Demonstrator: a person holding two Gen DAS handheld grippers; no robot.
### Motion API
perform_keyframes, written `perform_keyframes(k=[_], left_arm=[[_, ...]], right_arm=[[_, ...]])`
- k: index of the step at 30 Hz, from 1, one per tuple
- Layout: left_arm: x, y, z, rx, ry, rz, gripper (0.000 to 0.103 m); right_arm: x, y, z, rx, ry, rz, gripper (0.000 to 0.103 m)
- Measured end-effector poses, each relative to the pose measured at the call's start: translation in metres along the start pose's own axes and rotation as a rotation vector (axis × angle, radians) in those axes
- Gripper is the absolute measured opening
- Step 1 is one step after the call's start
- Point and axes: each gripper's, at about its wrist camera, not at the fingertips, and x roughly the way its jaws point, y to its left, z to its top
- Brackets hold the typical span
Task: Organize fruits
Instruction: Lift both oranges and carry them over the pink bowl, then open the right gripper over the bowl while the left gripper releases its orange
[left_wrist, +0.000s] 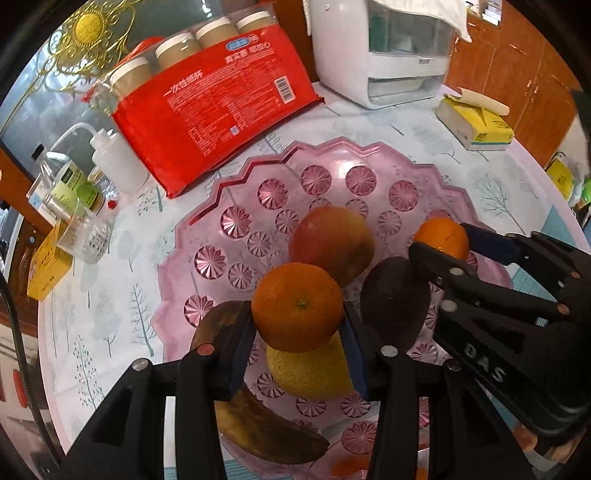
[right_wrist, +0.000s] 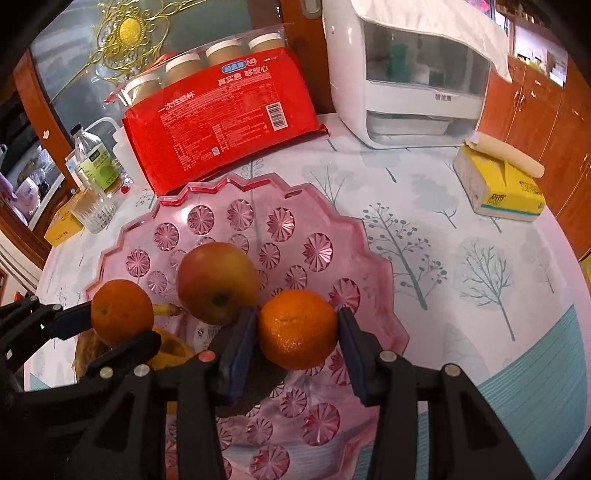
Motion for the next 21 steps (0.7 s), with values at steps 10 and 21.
perform_keyframes(k=[10, 21], left_arm=[[-0.034, 0.006, -0.006, -0.005, -0.087, 0.072, 0.079], [-0.090, 0.006, -0.028, -0.033, -0.161, 0.082, 0.080]], right_arm=[[-0.033, -0.001, -0.005, -0.014, -0.075, -0.007, 0.050], [-0.079, 0.007, -0.022, -0.035, -0.139, 0.000, 0.055]])
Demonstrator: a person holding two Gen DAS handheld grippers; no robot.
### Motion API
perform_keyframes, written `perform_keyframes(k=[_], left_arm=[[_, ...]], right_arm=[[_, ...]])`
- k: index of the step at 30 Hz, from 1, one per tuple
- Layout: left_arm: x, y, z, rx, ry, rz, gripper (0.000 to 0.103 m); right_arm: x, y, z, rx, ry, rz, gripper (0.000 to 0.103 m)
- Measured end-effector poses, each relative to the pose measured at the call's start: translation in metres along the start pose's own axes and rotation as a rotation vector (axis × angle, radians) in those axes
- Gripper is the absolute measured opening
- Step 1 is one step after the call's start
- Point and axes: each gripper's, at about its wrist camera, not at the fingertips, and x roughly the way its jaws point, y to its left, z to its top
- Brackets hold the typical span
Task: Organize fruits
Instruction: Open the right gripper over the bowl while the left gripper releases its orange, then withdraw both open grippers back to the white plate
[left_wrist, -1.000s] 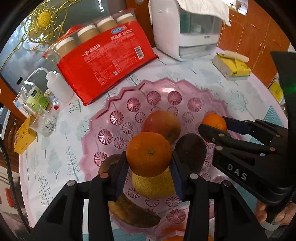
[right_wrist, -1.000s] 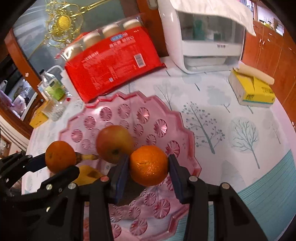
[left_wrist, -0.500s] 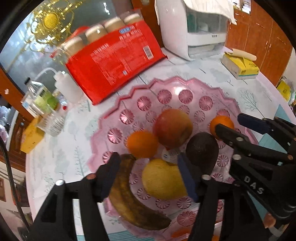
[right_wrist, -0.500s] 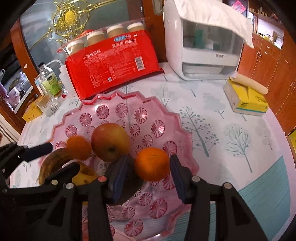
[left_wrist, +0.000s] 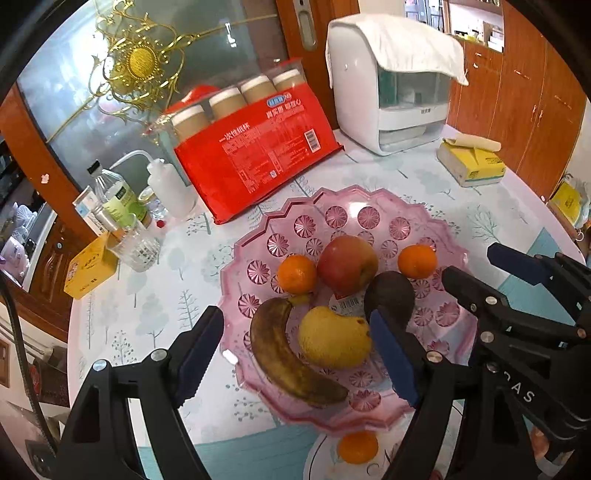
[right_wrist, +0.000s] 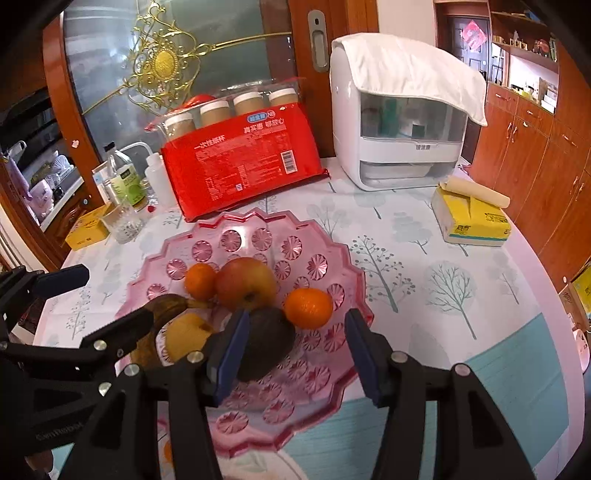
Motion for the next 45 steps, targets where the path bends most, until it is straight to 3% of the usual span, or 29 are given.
perform_keyframes(k=[26, 33, 45], left_arm=[[-0.103, -0.001, -0.061, -0.107, -0.105, 0.011, 0.084], [-0.112, -0.001, -0.087, -0.130, -0.106, 0.015, 0.084], [-0.094, -0.004, -0.137, -0.145, -0.040, 0.022, 0.084]], right_arm=[[-0.096, 0.008, -0.042, -0.048, -0.047, 0.080, 0.055], [-0.102, 0.004, -0.061, -0.055, -0.011, 0.119, 0.055], [-0.087, 0.011, -0.105, -0.099, 0.083, 0.155, 0.055]])
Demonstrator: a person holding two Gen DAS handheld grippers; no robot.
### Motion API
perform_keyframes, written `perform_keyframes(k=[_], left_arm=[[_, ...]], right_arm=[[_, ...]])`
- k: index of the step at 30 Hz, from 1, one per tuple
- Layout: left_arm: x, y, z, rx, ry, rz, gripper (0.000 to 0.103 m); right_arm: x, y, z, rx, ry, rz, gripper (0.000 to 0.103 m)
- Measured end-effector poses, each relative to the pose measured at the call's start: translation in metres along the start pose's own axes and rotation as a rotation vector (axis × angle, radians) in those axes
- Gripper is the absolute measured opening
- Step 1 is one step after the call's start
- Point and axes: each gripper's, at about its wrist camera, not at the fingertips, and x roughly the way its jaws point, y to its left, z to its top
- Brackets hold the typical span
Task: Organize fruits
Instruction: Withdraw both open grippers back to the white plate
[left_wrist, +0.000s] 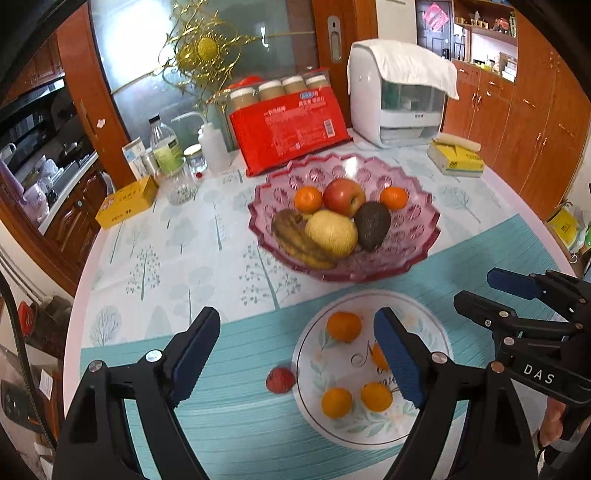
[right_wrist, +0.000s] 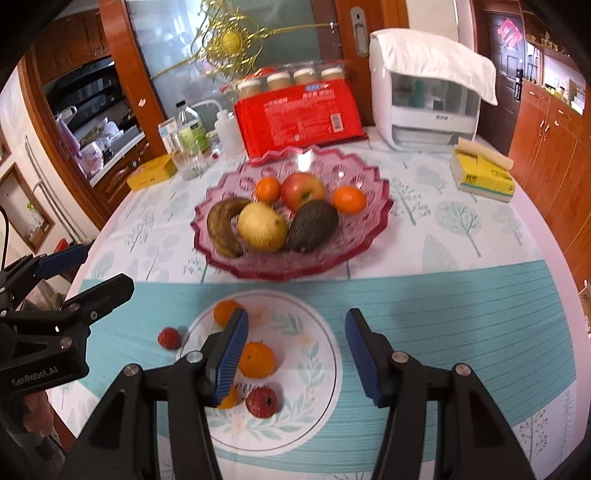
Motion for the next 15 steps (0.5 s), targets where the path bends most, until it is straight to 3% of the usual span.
perform_keyframes(k=[15], left_arm=[[0.061, -0.001, -0.031, 0.016, 0.142, -0.009, 0.084]], right_arm=[[0.048, 0.009, -0.028, -0.017, 0.123, 0.028, 0.055]])
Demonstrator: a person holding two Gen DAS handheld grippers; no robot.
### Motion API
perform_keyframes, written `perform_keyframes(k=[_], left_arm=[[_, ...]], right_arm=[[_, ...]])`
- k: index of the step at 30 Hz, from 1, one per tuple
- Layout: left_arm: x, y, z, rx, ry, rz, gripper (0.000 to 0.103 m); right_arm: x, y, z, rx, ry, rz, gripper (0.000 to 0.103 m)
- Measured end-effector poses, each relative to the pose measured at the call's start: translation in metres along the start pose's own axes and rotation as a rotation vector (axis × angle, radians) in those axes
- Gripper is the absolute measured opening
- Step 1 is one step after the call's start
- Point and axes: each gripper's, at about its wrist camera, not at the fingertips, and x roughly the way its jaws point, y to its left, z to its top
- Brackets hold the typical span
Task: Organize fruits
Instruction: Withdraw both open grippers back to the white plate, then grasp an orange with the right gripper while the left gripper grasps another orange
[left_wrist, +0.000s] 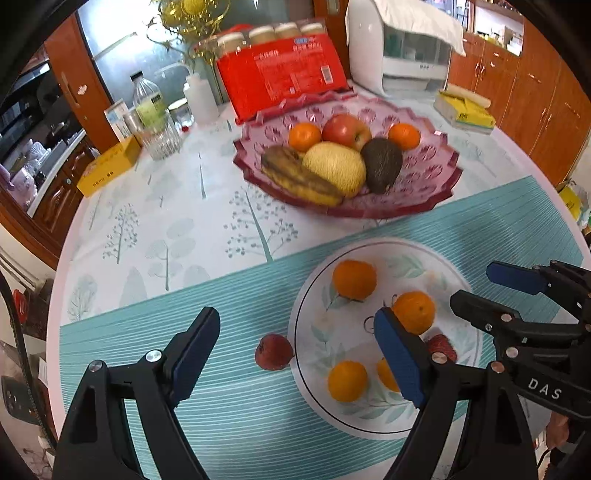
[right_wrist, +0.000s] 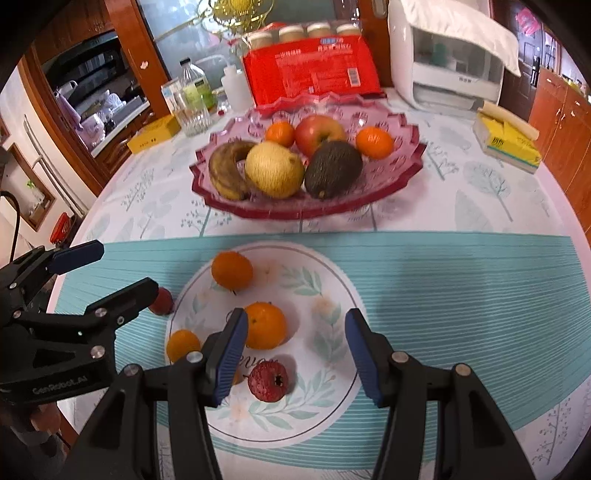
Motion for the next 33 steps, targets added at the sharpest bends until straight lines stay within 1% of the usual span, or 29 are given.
perform_keyframes(k=[8, 11, 14, 19, 22, 24, 25, 26, 29, 33], left_arm=[[0.026, 0.013, 0.000, -0.029, 0.057, -0.007, 0.084], [0.031, 0.017, 0.001, -0.038, 0.067, -0.010, 0.084], [0.034, 0.020, 0.002, -0.040, 0.073, -0.015, 0.084], [0.038, 0.020, 0.006, -0.046, 0.078, -0.024, 0.084], [0.041, 0.019, 0.010, -0.052, 0.081, -0.031, 0.084], [0.042, 0.018, 0.012, -0.055, 0.083, -0.035, 0.084], [0.043, 0.017, 0.013, -0.056, 0.084, -0.038, 0.084], [0.044, 0.016, 0.014, -0.057, 0.085, -0.042, 0.084], [0.048, 0.010, 0.018, -0.054, 0.090, -0.053, 0.084], [0.055, -0.003, 0.023, -0.040, 0.095, -0.072, 0.084]], right_arm=[[0.031, 0.002, -0.006, 0.003, 0.075, 0.040, 0.055], [0.041, 0.003, -0.007, 0.007, 0.099, 0.059, 0.055], [0.045, 0.004, -0.005, 0.017, 0.105, 0.102, 0.055], [0.054, 0.013, -0.002, -0.008, 0.123, 0.140, 0.055], [0.062, 0.019, -0.003, -0.030, 0.148, 0.145, 0.055], [0.066, 0.022, -0.005, -0.030, 0.159, 0.165, 0.051], [0.067, 0.022, -0.005, -0.031, 0.153, 0.162, 0.043], [0.067, 0.022, -0.005, -0.036, 0.147, 0.157, 0.040], [0.065, 0.020, -0.005, -0.038, 0.143, 0.164, 0.040], [0.062, 0.010, -0.004, -0.025, 0.127, 0.133, 0.040]])
